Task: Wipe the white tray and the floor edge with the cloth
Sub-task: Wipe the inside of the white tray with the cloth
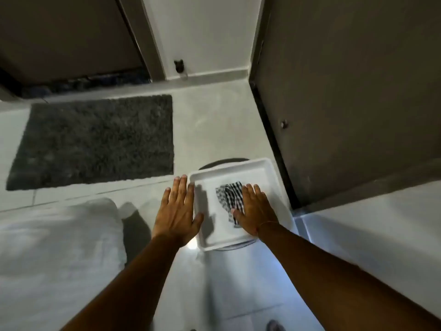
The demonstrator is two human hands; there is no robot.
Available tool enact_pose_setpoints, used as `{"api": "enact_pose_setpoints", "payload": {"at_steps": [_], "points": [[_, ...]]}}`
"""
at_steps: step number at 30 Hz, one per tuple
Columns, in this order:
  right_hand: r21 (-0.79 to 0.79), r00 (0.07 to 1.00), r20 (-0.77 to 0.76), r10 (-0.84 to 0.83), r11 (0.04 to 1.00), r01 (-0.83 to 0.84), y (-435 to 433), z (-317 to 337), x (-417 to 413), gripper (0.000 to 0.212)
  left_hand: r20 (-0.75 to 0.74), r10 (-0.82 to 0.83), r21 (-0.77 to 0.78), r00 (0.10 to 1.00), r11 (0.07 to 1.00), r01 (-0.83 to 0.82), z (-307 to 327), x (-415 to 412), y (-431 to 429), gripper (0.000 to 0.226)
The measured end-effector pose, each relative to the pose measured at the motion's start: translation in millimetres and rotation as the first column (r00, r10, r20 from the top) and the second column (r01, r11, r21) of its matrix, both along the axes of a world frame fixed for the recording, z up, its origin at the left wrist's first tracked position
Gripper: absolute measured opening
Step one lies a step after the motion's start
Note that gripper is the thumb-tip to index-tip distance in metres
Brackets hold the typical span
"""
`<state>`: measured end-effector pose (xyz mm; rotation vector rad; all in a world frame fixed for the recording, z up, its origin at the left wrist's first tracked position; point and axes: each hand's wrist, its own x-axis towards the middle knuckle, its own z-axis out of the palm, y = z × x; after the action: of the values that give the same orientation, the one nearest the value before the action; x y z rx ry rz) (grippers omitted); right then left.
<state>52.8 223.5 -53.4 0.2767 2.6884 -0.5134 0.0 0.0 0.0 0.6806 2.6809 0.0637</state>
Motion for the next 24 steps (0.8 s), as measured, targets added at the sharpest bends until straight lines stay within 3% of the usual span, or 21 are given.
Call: {"api": "enact_pose_setpoints", "payload": {"at_steps": [7, 10, 12, 17, 24], "points": [[-0.010, 1.000, -0.015, 0.020, 1.000, -0.020, -11, -79, -3, 0.095, -0.036, -0.035, -0.007, 0.999, 0.999, 0.035, -74, 2, 13, 0.088], [-0.008, 0.996, -0.092, -0.004, 1.000, 0.003, -16, -85, -3, 0.075, -0.052, -0.037, 0.019, 0.998, 0.999, 0.038, -87, 5, 12, 0.089], [0.009, 0.989, -0.145, -0.033, 0.999, 0.035, -19, -83, -4, 0.063, -0.067, -0.044, 0.034, 0.997, 0.998, 0.047, -92, 9, 12, 0.087], [-0.027, 0.960, -0.250, -0.128, 0.992, 0.125, -14, -62, -6, 0.055, -0.098, -0.049, 0.066, 0.994, 0.996, 0.056, -80, 16, 11, 0.086], [-0.026, 0.877, -0.427, -0.221, 0.972, 0.232, 17, -5, 27, 0.056, -0.170, -0.139, 0.110, 0.975, 0.981, 0.159, -25, 32, 28, 0.085]]}}
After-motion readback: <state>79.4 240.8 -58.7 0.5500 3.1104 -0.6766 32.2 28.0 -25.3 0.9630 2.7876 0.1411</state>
